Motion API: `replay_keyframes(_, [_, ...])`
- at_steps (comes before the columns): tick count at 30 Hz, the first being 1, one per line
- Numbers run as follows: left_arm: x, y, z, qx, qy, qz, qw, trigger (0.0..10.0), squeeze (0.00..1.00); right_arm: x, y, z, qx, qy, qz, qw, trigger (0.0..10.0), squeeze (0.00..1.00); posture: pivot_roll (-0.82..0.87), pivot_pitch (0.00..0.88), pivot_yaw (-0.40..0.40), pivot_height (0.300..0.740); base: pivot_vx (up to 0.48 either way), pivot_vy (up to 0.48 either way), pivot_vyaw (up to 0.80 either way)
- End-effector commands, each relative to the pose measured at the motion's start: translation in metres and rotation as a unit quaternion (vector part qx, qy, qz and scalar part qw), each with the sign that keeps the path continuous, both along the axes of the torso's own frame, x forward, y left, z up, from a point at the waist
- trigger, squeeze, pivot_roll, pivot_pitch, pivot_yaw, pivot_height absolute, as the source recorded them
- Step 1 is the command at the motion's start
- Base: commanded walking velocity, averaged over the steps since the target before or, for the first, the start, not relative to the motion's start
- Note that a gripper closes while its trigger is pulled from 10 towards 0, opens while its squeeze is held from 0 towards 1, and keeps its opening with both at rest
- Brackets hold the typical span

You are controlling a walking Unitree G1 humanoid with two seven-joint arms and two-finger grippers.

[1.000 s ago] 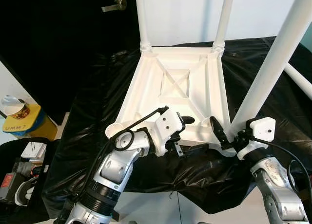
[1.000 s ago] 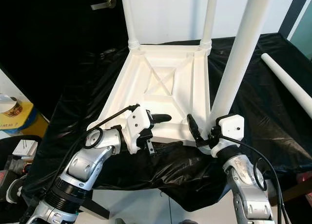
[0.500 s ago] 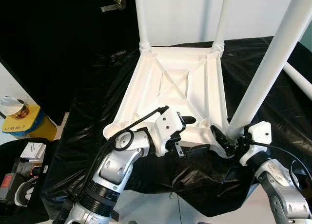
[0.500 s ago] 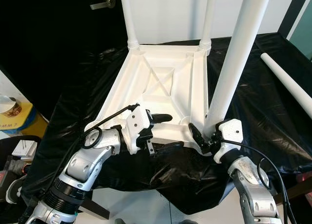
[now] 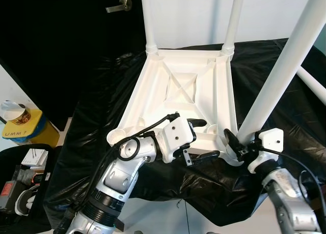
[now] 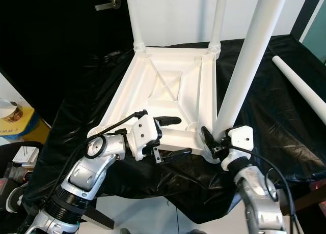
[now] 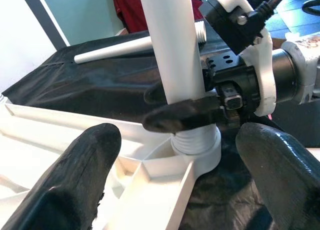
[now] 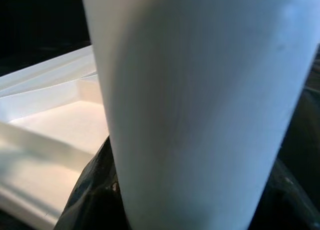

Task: Building children table

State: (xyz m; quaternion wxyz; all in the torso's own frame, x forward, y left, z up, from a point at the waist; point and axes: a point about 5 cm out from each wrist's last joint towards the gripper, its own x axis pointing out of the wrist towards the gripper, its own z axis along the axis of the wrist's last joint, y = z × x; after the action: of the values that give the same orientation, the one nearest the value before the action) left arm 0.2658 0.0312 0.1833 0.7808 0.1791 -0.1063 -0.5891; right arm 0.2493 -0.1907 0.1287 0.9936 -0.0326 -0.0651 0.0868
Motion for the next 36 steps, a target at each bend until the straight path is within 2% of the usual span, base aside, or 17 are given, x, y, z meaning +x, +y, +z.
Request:
replay_keyframes(1, [0.007, 0.004, 0.000, -0.020, -0.007, 0.065, 0.998, 10.0, 0.00, -0.002, -0.002, -0.016, 0.000, 0.044, -0.032, 0.999, 10.0, 0.00, -0.20, 0.087, 0.077, 0.740, 0.000, 0.000, 0.00])
replay_keyframes(2, [0.005, 0.004, -0.002, -0.020, 0.005, 0.060, 0.998, 10.0, 0.00, -0.003, 0.000, -0.021, 0.006, 0.057, -0.076, 0.995, 10.0, 0.00, -0.19, 0.090, 0.081, 0.740, 0.000, 0.000, 0.00])
replay_keyframes(5, [0.005, 0.004, -0.003, -0.018, 0.011, 0.055, 0.998, 10.0, 0.00, -0.002, 0.000, -0.023, 0.010, 0.064, -0.096, 0.993, 10.0, 0.00, -0.19, 0.091, 0.082, 0.740, 0.000, 0.000, 0.00])
replay_keyframes(8, [0.001, 0.008, -0.008, -0.012, 0.032, 0.042, 0.999, 10.0, 0.00, -0.007, 0.001, -0.034, 0.021, 0.083, -0.205, 0.975, 10.0, 0.00, -0.18, 0.095, 0.087, 0.740, 0.000, 0.000, 0.00])
replay_keyframes(12, [0.004, 0.010, -0.008, -0.014, 0.037, 0.049, 0.998, 10.0, 0.00, -0.012, 0.005, -0.038, 0.036, 0.088, -0.272, 0.957, 10.0, 0.00, -0.18, 0.095, 0.086, 0.740, 0.000, 0.000, 0.00])
replay_keyframes(14, [0.005, 0.010, -0.007, -0.017, 0.040, 0.050, 0.998, 10.0, 0.00, -0.013, 0.008, -0.038, 0.041, 0.089, -0.283, 0.954, 10.0, 0.00, -0.18, 0.095, 0.086, 0.740, 0.000, 0.000, 0.00])
replay_keyframes(16, [0.007, 0.009, -0.007, -0.019, 0.037, 0.054, 0.998, 10.0, 0.00, -0.010, 0.012, -0.034, 0.047, 0.079, -0.276, 0.957, 10.0, 0.00, -0.19, 0.078, 0.083, 0.740, 0.000, 0.000, 0.00])
replay_keyframes(21, [0.009, 0.009, -0.007, -0.019, 0.033, 0.057, 0.998, 10.0, 0.00, -0.007, 0.010, -0.029, 0.044, 0.066, -0.271, 0.959, 10.0, 0.00, -0.19, 0.064, 0.075, 0.740, 0.000, 0.000, 0.00])
replay_keyframes(25, [0.015, 0.009, -0.004, -0.019, 0.023, 0.066, 0.997, 10.0, 0.00, -0.003, 0.018, -0.023, 0.031, 0.047, -0.243, 0.968, 10.0, 0.00, -0.20, 0.050, 0.072, 0.740, 0.000, 0.000, 0.00])
replay_keyframes(36, [0.016, 0.011, -0.004, -0.018, 0.021, 0.066, 0.997, 10.0, 0.00, 0.000, 0.022, -0.018, 0.023, 0.022, -0.209, 0.977, 10.0, 0.00, -0.19, 0.032, 0.066, 0.740, 0.000, 0.000, 0.00])
